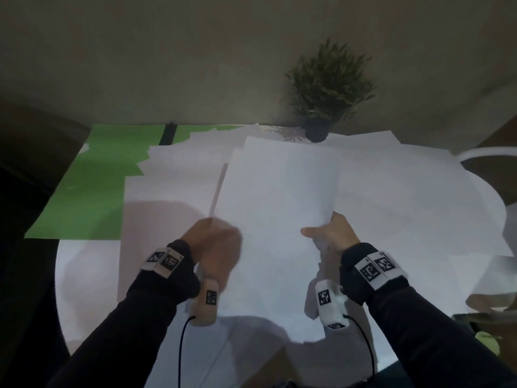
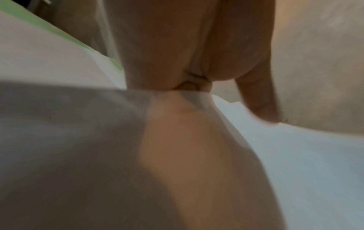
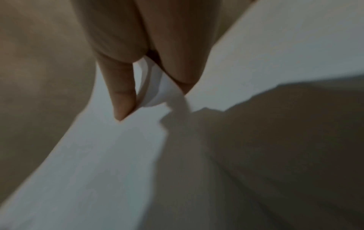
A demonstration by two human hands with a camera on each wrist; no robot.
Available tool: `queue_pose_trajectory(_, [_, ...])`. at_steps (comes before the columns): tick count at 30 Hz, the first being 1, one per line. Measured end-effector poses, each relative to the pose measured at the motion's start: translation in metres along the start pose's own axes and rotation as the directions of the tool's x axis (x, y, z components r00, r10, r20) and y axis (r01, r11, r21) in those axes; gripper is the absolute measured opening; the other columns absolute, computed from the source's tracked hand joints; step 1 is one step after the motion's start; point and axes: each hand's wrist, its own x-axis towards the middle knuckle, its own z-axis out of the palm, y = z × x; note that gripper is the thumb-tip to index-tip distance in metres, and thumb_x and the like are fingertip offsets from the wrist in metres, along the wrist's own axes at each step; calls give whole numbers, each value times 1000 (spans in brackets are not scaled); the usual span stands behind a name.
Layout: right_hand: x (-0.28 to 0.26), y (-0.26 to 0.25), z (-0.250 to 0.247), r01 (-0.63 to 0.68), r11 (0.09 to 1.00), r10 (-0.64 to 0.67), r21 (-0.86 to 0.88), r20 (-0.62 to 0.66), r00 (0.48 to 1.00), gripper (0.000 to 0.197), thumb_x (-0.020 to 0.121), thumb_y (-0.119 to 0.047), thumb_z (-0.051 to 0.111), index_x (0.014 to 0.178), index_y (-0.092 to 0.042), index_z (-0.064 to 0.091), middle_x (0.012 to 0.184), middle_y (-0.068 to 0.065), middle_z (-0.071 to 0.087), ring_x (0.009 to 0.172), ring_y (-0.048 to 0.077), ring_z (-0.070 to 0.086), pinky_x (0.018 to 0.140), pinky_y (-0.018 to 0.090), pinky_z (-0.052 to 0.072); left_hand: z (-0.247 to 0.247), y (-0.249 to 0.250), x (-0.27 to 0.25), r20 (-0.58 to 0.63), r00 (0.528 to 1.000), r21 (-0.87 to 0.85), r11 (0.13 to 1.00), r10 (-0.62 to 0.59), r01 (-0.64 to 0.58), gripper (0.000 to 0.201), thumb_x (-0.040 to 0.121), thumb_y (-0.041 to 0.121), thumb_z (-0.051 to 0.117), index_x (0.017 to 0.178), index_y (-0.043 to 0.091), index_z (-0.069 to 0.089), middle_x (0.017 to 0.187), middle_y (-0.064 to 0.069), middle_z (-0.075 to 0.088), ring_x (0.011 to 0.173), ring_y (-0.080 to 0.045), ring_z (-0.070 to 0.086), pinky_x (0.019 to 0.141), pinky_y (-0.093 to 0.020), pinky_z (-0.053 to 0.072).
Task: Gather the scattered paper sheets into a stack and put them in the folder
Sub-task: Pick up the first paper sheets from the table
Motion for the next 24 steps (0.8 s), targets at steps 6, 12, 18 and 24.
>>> queue_pose_trajectory(6, [28,28,-28,-339,703,-55,-625,-524,850,100,72,-56,69,148,-18,17,155,11,20,143,34,17,113,55,23,-8,-14,-1,-178,983,-26,999,-50,46,27,81,-19,49,91,1,64,93,-14,64,89,-29,58,89,-43,47])
queue_pose_trajectory(12, [30,49,-33,-387,542,57,-746,-427,903,100,63,-68,65,140,-19,26,151,16,17,138,40,16,107,61,24,-4,-15,5,-174,982,23,997,-66,71,35,79,-26,38,101,-3,53,93,-14,57,90,-29,55,84,-41,48])
queue_pose_trajectory(18, [18,56,12,-120,374,-155,-920,-189,970,57,67,-64,54,112,-31,41,124,3,39,114,29,38,86,49,41,10,-21,9,-186,981,184,978,-61,96,33,79,-17,51,110,-6,58,107,-22,60,104,-36,56,99,-52,45])
queue_pose_trajectory(24, [2,49,51,-133,421,-131,-897,-205,970,61,75,-65,50,120,-25,41,121,3,38,108,28,39,85,44,43,47,-13,-12,-32,991,-197,973,-129,120,12,81,-1,63,81,7,54,73,-8,57,62,-21,57,52,-26,49])
